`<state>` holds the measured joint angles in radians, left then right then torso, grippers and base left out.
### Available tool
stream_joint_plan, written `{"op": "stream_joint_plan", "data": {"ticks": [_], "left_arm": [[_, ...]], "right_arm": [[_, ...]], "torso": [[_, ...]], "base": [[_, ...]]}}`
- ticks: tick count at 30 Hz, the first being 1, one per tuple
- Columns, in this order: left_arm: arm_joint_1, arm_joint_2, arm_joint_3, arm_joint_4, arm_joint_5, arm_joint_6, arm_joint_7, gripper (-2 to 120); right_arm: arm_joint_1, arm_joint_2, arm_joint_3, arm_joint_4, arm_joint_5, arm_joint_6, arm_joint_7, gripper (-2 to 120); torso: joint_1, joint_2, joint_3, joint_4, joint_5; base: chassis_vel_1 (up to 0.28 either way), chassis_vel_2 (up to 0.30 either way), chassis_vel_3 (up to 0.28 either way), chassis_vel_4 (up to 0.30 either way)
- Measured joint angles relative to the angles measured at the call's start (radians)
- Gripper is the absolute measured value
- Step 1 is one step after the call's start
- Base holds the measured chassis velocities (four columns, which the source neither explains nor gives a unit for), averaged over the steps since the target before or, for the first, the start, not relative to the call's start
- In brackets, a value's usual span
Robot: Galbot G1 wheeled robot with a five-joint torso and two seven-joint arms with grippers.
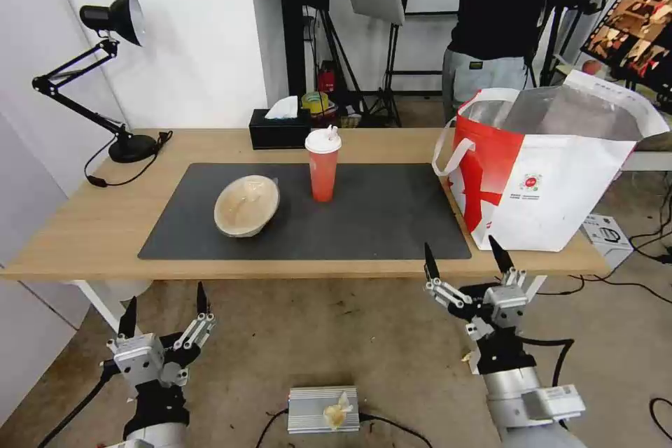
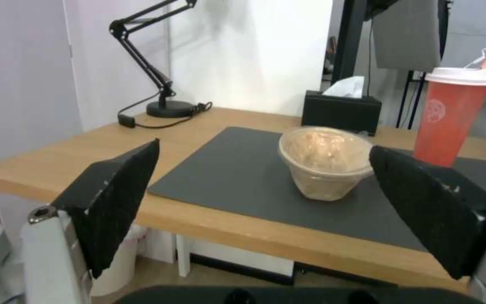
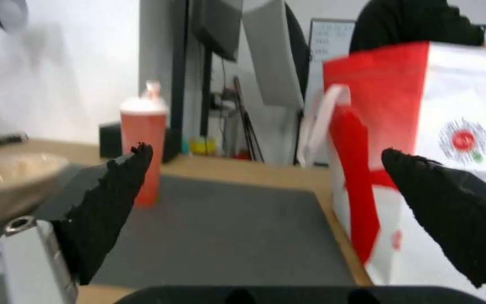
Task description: Pick up the trash from the table and place it into the takeout bag.
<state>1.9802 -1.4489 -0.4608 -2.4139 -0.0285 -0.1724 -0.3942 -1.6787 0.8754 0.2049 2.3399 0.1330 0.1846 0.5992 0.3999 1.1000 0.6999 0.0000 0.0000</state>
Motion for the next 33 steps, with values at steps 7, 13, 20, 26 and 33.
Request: {"op": "stream_joint_plan", "data": {"ticks": [7, 13, 20, 26, 33], "left_arm": [[0.0, 0.003, 0.0, 0.0, 0.0, 0.0, -0.009, 100], [-0.002, 0.01, -0.001, 0.001, -0.001, 0.0, -0.01, 100], [-0.001, 0.012, 0.001, 0.001, -0.003, 0.0, -0.01, 100], [-0.001, 0.014, 0.001, 0.001, -0.004, 0.0, -0.01, 100], [0.0, 0.014, 0.001, 0.001, -0.005, -0.001, -0.011, 100]], "right_arm": [[-0.032, -0.004, -0.001, -0.009, -0.01, -0.043, 0.031, 100], [-0.05, -0.016, 0.002, -0.014, -0.003, -0.079, 0.039, 100], [-0.074, -0.027, 0.016, -0.006, 0.02, -0.113, 0.033, 100], [-0.085, -0.024, -0.003, 0.012, 0.069, -0.147, 0.037, 100], [-0.042, -0.031, -0.001, -0.002, 0.099, -0.07, -0.038, 100]], "torso": [[0.0, 0.0, 0.0, 0.0, 0.0], [0.0, 0.0, 0.0, 0.0001, 0.0], [0.0, 0.0, 0.0, 0.0001, 0.0], [0.0, 0.0, 0.0, -0.0001, 0.0], [0.0, 0.0, 0.0, -0.0001, 0.0]], "base": [[0.0, 0.0, 0.0, 0.0], [0.0, 0.0, 0.0, 0.0], [0.0, 0.0, 0.0, 0.0], [0.0, 0.0, 0.0, 0.0], [0.0, 0.0, 0.0, 0.0]]}}
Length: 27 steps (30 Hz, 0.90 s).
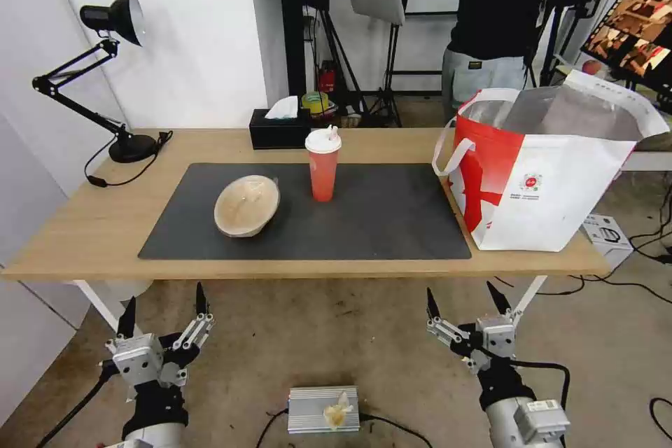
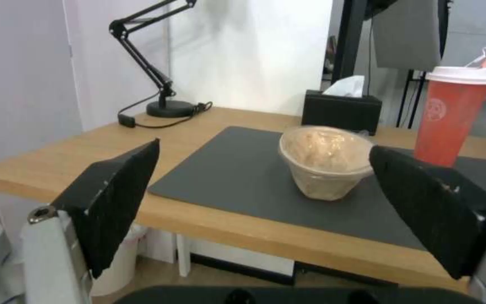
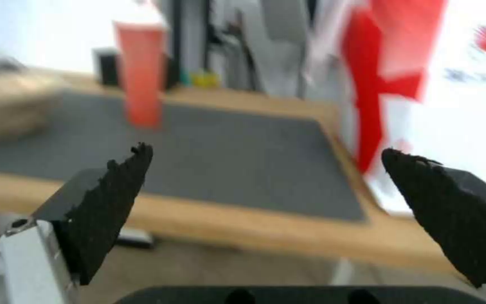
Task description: Pick up the trash from the table and place it into the takeout bag.
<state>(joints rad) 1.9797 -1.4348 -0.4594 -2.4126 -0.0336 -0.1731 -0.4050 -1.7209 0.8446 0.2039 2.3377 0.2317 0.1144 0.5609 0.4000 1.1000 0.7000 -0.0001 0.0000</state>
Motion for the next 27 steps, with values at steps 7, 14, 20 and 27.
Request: {"op": "stream_joint_plan", "data": {"ticks": [7, 14, 20, 27], "left_arm": [[-0.003, -0.001, 0.001, 0.0, -0.001, -0.001, 0.0, 100], [-0.004, -0.01, 0.003, 0.01, 0.005, -0.001, 0.0, 100], [-0.007, -0.007, 0.0, 0.017, 0.003, -0.001, 0.0, 100], [-0.004, -0.015, 0.001, 0.018, 0.008, -0.002, 0.007, 100]], "right_arm": [[0.115, -0.036, -0.007, -0.008, 0.149, 0.168, -0.274, 100], [0.247, -0.061, -0.045, -0.036, 0.302, 0.224, -0.471, 100], [0.34, -0.055, -0.093, -0.07, 0.343, 0.223, -0.511, 100], [0.464, -0.046, -0.153, -0.125, 0.357, 0.215, -0.54, 100]], "torso": [[0.0, 0.0, 0.0, 0.0002, 0.0], [0.0, 0.0, 0.0, 0.0002, 0.0], [0.0, 0.0, 0.0, 0.0003, -0.0001], [0.0, 0.0, 0.0, 0.0001, 0.0]], "base": [[0.0, 0.0, 0.0, 0.0], [0.0, 0.0, 0.0, 0.0], [0.0, 0.0, 0.0, 0.0], [0.0, 0.0, 0.0, 0.0]]}}
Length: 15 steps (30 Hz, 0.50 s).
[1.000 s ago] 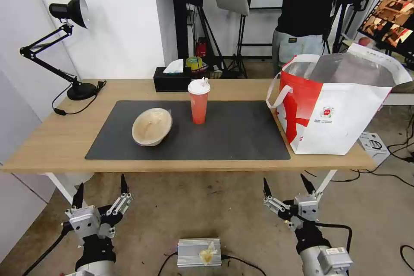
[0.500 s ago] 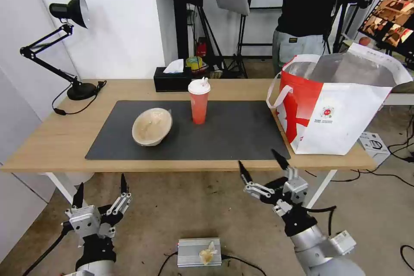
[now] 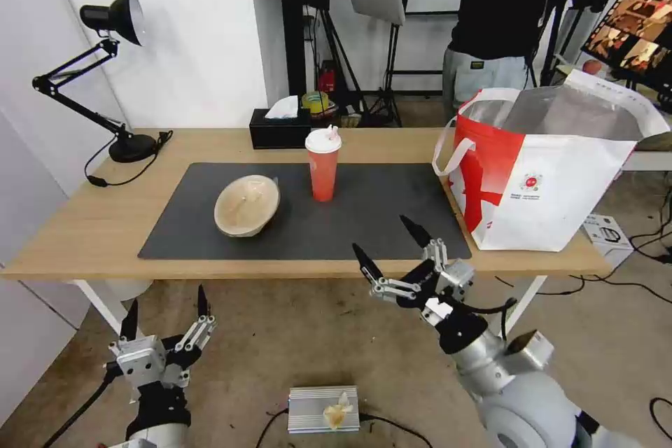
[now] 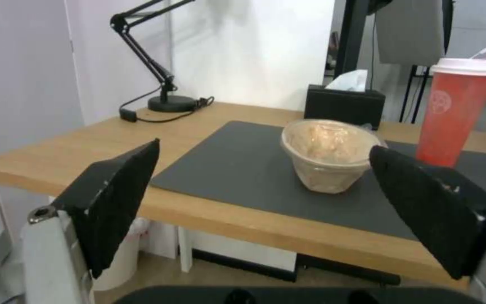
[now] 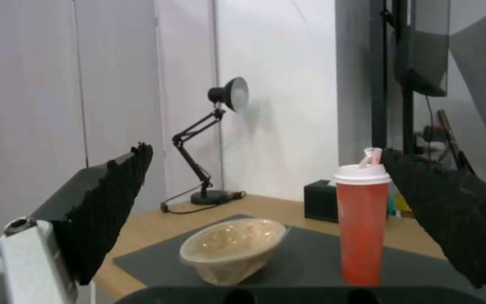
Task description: Pick up the trash from the table and place it into the takeout bag.
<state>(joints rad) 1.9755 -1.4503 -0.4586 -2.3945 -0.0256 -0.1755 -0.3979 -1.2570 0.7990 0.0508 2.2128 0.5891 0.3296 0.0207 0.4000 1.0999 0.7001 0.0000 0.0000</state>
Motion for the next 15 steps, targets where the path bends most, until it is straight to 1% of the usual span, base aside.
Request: {"op": "stream_joint_plan", "data": {"ticks": [6, 15], "left_arm": [[0.0, -0.012, -0.005, -0.004, 0.003, -0.003, 0.014, 100], [-0.001, -0.016, -0.006, 0.002, 0.011, -0.004, 0.016, 100]], "right_arm": [[0.116, 0.008, -0.051, -0.048, -0.007, -0.027, 0.012, 100], [0.223, 0.04, -0.101, -0.122, -0.035, -0.06, 0.047, 100]], "torso": [[0.0, 0.0, 0.0, 0.0, -0.0002], [0.0, 0.0, 0.0, 0.0, 0.0]], "base": [[0.0, 0.0, 0.0, 0.0], [0.0, 0.0, 0.0, 0.0]]}}
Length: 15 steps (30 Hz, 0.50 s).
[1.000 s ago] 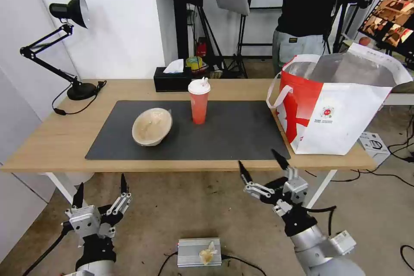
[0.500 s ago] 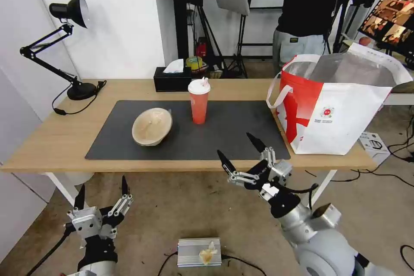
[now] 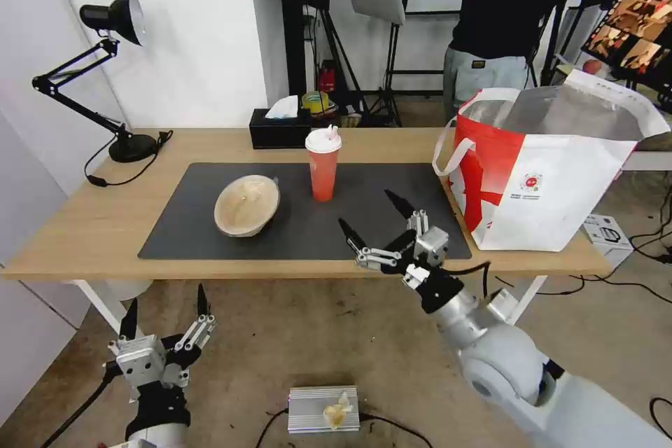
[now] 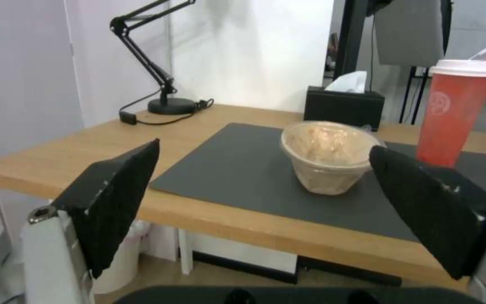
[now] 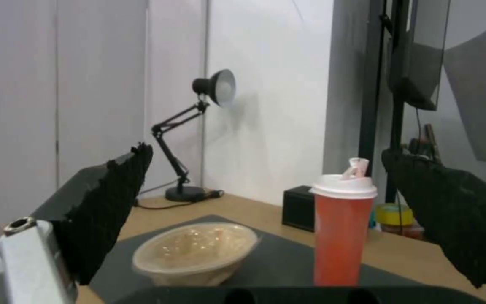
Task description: Pick up the trash from the table and place it into the takeout bag.
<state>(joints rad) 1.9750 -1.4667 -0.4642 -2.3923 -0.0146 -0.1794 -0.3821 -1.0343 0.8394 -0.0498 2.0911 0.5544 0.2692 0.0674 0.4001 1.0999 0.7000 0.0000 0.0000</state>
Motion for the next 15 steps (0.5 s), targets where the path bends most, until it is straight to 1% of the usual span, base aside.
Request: {"op": "stream_joint_plan", "data": {"ticks": [15], "left_arm": [[-0.005, -0.002, 0.0, 0.015, 0.002, -0.002, 0.001, 100]], "right_arm": [[0.079, 0.052, -0.045, -0.088, -0.06, -0.058, 0.045, 100]], "torso": [[0.0, 0.0, 0.0, 0.0, 0.0]], "base": [[0.0, 0.0, 0.0, 0.0]]}}
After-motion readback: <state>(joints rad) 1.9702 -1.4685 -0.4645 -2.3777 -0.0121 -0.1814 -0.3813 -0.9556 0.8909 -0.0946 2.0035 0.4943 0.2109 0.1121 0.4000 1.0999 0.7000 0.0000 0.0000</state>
